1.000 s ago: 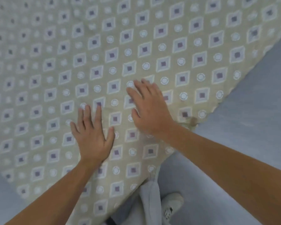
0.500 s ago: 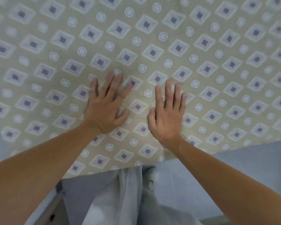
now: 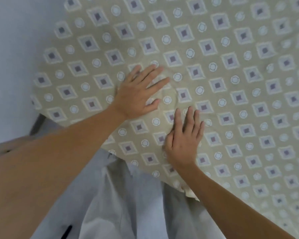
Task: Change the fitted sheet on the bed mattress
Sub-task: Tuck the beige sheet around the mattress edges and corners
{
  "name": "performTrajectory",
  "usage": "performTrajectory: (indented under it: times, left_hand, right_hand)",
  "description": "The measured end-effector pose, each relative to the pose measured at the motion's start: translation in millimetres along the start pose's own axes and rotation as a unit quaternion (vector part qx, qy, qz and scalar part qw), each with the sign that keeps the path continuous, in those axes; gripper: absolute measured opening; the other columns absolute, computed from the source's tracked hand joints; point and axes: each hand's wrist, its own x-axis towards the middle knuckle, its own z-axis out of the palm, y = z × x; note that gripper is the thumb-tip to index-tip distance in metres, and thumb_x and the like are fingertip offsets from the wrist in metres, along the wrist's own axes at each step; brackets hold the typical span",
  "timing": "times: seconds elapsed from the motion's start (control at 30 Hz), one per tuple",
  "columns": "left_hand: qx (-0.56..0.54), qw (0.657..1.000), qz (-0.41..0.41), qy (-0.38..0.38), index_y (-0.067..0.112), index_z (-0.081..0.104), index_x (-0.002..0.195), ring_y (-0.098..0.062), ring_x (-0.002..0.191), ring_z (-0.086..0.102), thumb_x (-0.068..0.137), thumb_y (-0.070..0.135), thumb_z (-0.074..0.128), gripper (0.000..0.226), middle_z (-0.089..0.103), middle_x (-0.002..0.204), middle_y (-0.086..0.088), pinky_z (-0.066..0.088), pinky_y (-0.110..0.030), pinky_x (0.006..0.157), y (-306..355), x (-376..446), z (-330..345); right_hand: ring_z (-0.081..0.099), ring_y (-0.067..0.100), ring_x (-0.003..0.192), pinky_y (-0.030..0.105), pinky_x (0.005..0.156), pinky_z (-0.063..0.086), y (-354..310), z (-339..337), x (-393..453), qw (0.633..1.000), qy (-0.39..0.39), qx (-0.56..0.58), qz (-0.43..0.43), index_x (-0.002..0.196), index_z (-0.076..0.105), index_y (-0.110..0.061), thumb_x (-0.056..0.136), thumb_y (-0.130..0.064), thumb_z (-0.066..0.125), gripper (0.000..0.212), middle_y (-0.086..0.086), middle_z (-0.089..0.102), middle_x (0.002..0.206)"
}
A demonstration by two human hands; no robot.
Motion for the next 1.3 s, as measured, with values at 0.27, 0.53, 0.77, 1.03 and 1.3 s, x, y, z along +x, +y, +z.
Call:
performTrajectory:
  times: [0.27, 0.53, 0.77, 1.03, 1.3]
  left_hand:
    - [0.021, 0.958, -0.285, 0.021, 0.029, 0.044, 0.158, -0.026, 0.155, 0.032, 0.1, 0.048, 0.05, 0.062, 0.037, 0.167, -0.004, 0.027, -0.054, 0.122, -19, -117, -26]
    - [-0.012, 0.887, -0.46, 0.046, 0.024, 0.035, 0.162, -0.032, 0.152, 0.035, 0.106, 0.045, 0.044, 0.061, 0.032, 0.169, -0.009, 0.034, -0.052, 0.118, -27, -249, -31]
    - [-0.134, 0.769, -0.624, 0.038, 0.014, 0.041, 0.154, -0.037, 0.138, 0.043, 0.096, 0.027, 0.052, 0.061, 0.04, 0.158, -0.014, 0.046, -0.056, 0.104, -18, -298, -17]
    - [-0.206, 0.718, -0.662, -0.055, 0.013, 0.048, 0.148, -0.035, 0.124, 0.051, 0.092, 0.02, 0.056, 0.057, 0.051, 0.142, -0.011, 0.046, -0.049, 0.087, 15, -326, 13]
    - [-0.25, 0.704, -0.662, -0.054, 0.016, 0.049, 0.147, -0.031, 0.119, 0.053, 0.099, 0.025, 0.051, 0.049, 0.054, 0.132, -0.008, 0.047, -0.047, 0.086, 26, -324, 22]
  right_hand:
    - [0.013, 0.034, 0.162, 0.061, 0.126, 0.018, -54, 4, 60, 0.914, -0.12, 0.011, -0.386, 0.164, 0.035, -0.019, 0.105, -0.028, 0.045, 0.06, 0.013, 0.022, 0.173]
    - [0.018, 0.032, 0.161, 0.056, 0.128, 0.016, -179, 25, 106, 0.687, -0.196, -0.075, -0.696, 0.162, 0.039, -0.019, 0.105, -0.039, 0.047, 0.061, 0.012, 0.029, 0.171]
    - [0.032, 0.035, 0.153, 0.054, 0.13, 0.012, -246, 15, 116, 0.511, -0.215, -0.209, -0.806, 0.132, 0.068, -0.02, 0.095, -0.044, 0.049, 0.048, 0.016, 0.049, 0.152]
    - [0.058, 0.025, 0.114, 0.046, 0.117, 0.036, -310, 24, 77, 0.298, -0.3, -0.453, -0.785, 0.117, 0.077, -0.023, 0.096, -0.058, 0.041, 0.054, -0.001, 0.07, 0.111]
    - [0.066, 0.025, 0.104, 0.039, 0.096, 0.051, -333, 34, 70, 0.206, -0.302, -0.522, -0.771, 0.119, 0.07, -0.02, 0.065, -0.099, 0.059, 0.096, 0.0, 0.069, 0.109]
